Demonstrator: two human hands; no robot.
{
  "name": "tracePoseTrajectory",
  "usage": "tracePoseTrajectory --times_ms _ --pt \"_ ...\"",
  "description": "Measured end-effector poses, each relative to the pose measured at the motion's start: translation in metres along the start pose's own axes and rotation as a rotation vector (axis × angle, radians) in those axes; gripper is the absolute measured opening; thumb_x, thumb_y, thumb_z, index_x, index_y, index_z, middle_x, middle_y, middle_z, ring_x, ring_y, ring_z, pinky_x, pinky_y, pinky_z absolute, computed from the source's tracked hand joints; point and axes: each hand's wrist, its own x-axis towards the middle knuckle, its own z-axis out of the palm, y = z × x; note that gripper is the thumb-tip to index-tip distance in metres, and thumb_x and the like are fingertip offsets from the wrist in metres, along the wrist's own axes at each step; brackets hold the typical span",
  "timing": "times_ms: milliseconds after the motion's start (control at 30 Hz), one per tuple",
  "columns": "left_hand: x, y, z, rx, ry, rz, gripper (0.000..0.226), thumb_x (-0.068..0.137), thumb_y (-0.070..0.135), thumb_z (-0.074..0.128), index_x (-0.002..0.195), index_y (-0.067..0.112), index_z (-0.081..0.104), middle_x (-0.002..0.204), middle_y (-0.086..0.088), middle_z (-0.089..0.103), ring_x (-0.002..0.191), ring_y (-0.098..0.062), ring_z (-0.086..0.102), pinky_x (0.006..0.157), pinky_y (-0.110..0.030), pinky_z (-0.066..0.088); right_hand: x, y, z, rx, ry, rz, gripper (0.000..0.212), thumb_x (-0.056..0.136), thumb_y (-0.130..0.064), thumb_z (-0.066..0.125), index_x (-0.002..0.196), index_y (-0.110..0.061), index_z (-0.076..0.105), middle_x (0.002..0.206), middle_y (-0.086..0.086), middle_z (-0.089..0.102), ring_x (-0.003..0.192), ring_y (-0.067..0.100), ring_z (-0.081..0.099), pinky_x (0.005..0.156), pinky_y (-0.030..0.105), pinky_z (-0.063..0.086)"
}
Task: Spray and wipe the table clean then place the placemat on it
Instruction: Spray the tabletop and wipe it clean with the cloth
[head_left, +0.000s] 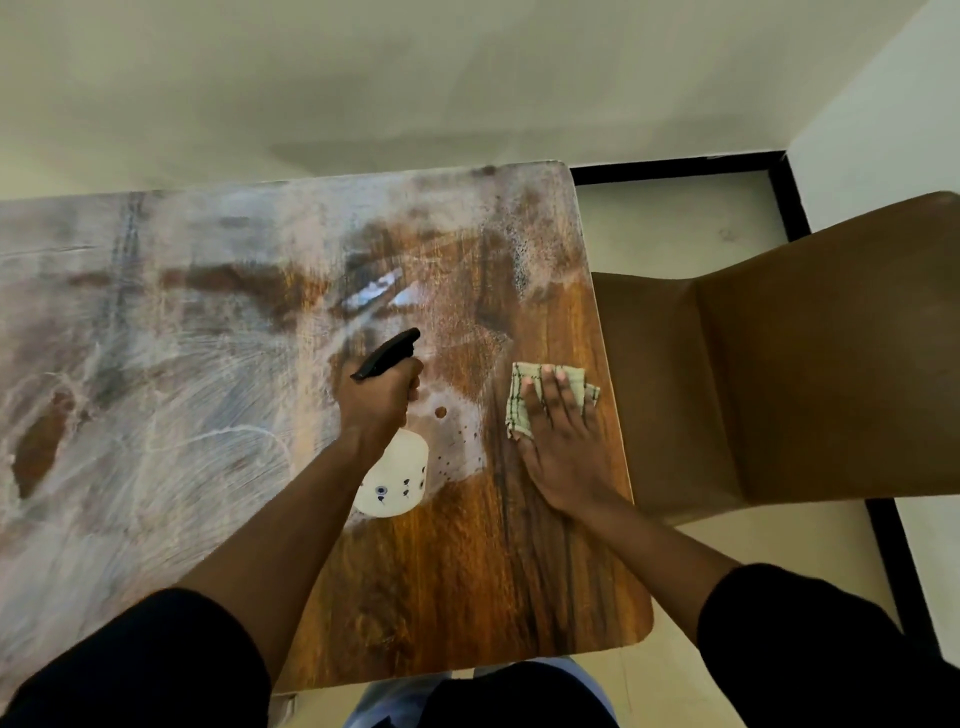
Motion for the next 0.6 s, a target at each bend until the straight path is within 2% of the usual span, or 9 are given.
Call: tracePoseTrajectory --times_ms 167,233,333,367,467,500,600 --pt "0.023 0.020 0.009 -0.030 -0.075 0.031 0.038 0.098 0.004 0.067 0.128 0.027 0.074 0.069 -0.013 0.066 0.043 -0.014 0.048 0.041 -0.026 0.041 0.072 0.024 -0.018 -0.017 0.008 0.142 0.072 0.106 -0.051 0.017 0.164 -0.017 -0.009 0.170 0.012 -0.018 0.156 0.029 -0.021 0.127 0.056 0.000" --pt "0.031 0.022 0.015 -0.010 -0.119 0.025 0.036 0.098 0.004 0.067 0.125 0.026 0.075 0.069 -0.015 0.065 0.042 -0.013 0.049 0.042 -0.027 0.042 0.097 0.031 -0.024 0.000 0.011 0.156 0.072 0.106 -0.051 0.020 0.164 -0.018 -0.009 0.171 0.012 -0.017 0.156 0.029 -0.020 0.127 0.056 -0.002" --pt "0.042 0.024 0.024 0.037 -0.150 -0.003 0.021 0.098 0.005 0.067 0.115 0.010 0.079 0.068 -0.016 0.063 0.043 -0.012 0.049 0.048 -0.031 0.040 0.134 0.038 -0.037 0.015 0.002 0.171 0.073 0.107 -0.051 0.022 0.163 -0.020 -0.012 0.169 0.011 -0.021 0.156 0.028 -0.022 0.127 0.055 -0.003" --pt "0.045 0.025 0.025 0.025 -0.157 -0.005 0.022 0.098 0.006 0.067 0.115 0.012 0.080 0.070 -0.016 0.063 0.043 -0.013 0.049 0.048 -0.032 0.040 0.145 0.040 -0.041 0.017 0.004 0.176 0.073 0.107 -0.051 0.023 0.163 -0.020 -0.012 0.169 0.011 -0.020 0.156 0.029 -0.021 0.126 0.056 -0.003" --pt "0.053 0.028 0.025 -0.039 -0.174 -0.010 0.037 0.098 0.006 0.067 0.110 0.039 0.077 0.075 -0.019 0.067 0.044 -0.019 0.045 0.042 -0.028 0.040 0.183 0.045 -0.051 0.025 0.014 0.188 0.075 0.107 -0.052 0.025 0.164 -0.020 -0.012 0.170 0.013 -0.017 0.157 0.031 -0.018 0.126 0.055 -0.005" --pt "0.055 0.028 0.024 -0.048 -0.164 -0.013 0.037 0.097 0.006 0.067 0.112 0.038 0.077 0.076 -0.019 0.069 0.044 -0.020 0.043 0.041 -0.027 0.040 0.196 0.047 -0.055 0.031 0.013 0.192 0.075 0.107 -0.052 0.025 0.163 -0.021 -0.013 0.170 0.012 -0.017 0.157 0.031 -0.018 0.126 0.055 -0.007" --pt "0.062 0.028 0.020 -0.021 -0.119 -0.044 0.031 0.097 0.009 0.069 0.127 0.005 0.075 0.079 -0.015 0.073 0.044 -0.019 0.042 0.041 -0.025 0.039 0.236 0.053 -0.068 0.033 -0.005 0.196 0.073 0.107 -0.052 0.024 0.163 -0.023 -0.013 0.170 0.011 -0.017 0.157 0.030 -0.019 0.125 0.054 -0.010"
